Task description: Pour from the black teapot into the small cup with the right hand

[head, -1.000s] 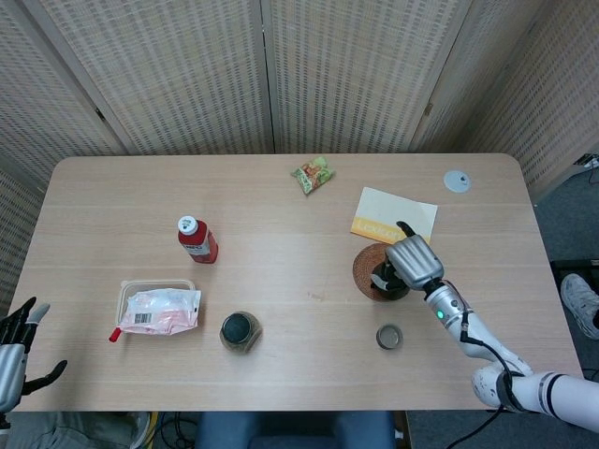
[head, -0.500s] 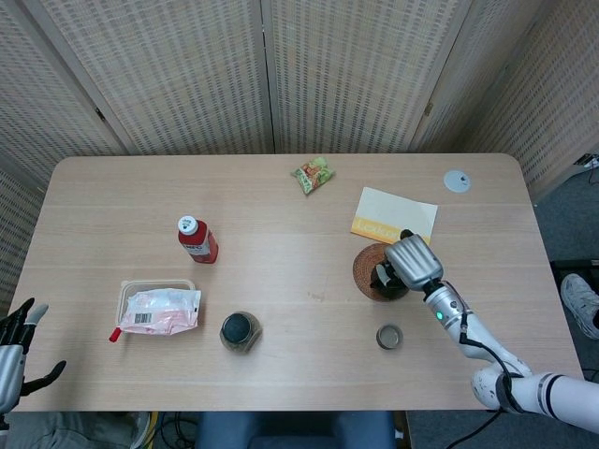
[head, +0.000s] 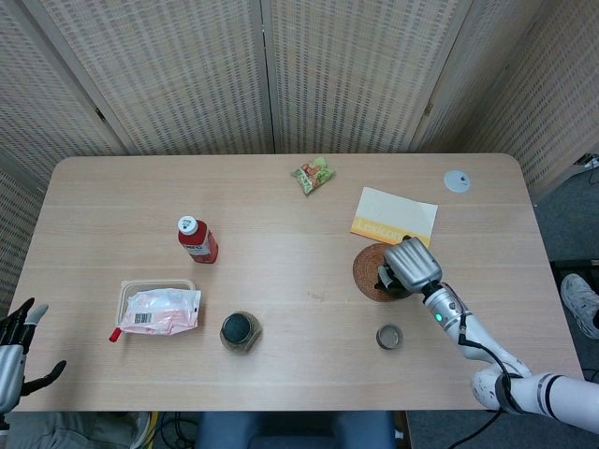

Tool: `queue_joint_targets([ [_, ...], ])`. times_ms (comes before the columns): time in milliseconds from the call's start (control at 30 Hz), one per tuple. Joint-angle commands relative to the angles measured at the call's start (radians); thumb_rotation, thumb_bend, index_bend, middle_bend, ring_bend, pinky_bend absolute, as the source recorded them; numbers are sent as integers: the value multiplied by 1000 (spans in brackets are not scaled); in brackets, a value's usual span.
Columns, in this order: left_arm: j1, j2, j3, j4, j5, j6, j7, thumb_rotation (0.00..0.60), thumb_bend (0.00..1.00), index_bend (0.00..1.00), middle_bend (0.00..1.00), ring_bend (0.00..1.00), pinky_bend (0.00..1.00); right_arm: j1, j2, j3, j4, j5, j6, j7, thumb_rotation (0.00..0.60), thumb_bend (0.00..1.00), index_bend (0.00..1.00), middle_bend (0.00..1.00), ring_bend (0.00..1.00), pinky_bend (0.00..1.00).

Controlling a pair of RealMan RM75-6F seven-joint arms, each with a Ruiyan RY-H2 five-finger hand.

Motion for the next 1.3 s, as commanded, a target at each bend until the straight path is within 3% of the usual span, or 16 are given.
queue_joint_targets([
  [33, 0, 0, 0, 0, -1, 0, 0, 600, 205, 91, 0, 73, 81, 0, 1, -1, -2, 2, -2, -3, 443, 645, 1000, 1000, 927, 462],
  [500, -3, 0, 0, -7, 1, -4, 9, 600, 205, 91, 0, 73, 79, -10, 28, -22, -35, -28, 0, 8, 459, 649, 1000, 1000, 927, 470],
  [933, -7, 2, 0, -24, 4, -7, 29, 600, 205, 91, 0, 73, 79, -53, 123, -96, -138, -147, 18, 40, 468, 649, 1000, 1000, 927, 488],
  [1300, -2, 1, 6, -36, 16, 6, 41, 600, 205, 91, 0, 73, 76, -53, 172, -140, -186, -209, -10, -38, 469, 649, 1000, 1000, 927, 488],
])
